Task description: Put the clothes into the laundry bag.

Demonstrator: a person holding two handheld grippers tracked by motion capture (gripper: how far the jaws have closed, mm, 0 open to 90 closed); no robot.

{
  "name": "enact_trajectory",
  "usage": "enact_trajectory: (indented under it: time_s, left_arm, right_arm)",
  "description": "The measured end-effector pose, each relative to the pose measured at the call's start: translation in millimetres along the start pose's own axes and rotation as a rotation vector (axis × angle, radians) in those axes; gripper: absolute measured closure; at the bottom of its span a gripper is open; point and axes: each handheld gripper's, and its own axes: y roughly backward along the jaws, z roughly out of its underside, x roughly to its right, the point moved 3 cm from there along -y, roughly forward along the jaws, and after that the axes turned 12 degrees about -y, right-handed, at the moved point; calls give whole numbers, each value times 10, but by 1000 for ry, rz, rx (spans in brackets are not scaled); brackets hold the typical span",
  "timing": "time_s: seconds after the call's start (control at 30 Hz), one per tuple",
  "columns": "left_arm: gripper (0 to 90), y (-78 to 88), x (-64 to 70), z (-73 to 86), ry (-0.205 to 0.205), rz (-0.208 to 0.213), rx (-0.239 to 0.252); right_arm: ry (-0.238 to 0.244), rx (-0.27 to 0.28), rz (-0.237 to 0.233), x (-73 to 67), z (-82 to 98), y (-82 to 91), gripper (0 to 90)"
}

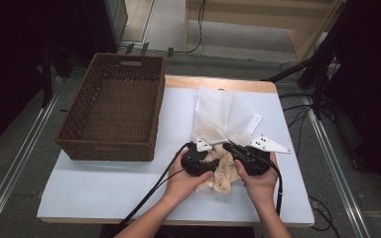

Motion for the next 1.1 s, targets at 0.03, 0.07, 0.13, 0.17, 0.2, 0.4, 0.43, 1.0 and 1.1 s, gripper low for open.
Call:
enact_trajectory:
  time_s: [0.03,0.07,0.13,0.17,0.2,0.4,0.43,1.0,1.1]
  left_arm:
    - [365,40,26,-20,-7,10,20]
    - [314,97,54,-38,-22,8,29]
    - [235,206,105,-53,-35,18,44]
    - [213,294,135,-43,-40,34,50]
    - [193,362,153,-21,-38,38,57]
    - [190,590,151,216,-24,20,52]
    - [240,559,128,312,-17,4,-1]
    - [814,77,-118,-265,8,-90,82]
    - [715,-106,-234,-174,91,19,32]
  right_arm:
    - [-6,2,0,4,-2,4,894]
    - [-9,3,2,13,-5,7,894]
    - [-12,6,3,30,-10,14,894]
    - [-11,6,4,37,-11,20,894]
    - [-14,9,4,46,-16,27,894]
    - [-26,11,9,77,-22,33,894]
    - [-26,11,8,72,-22,25,894]
    - [-27,41,-49,-134,-109,113,894]
    - [-22,20,-31,-86,-66,91,894]
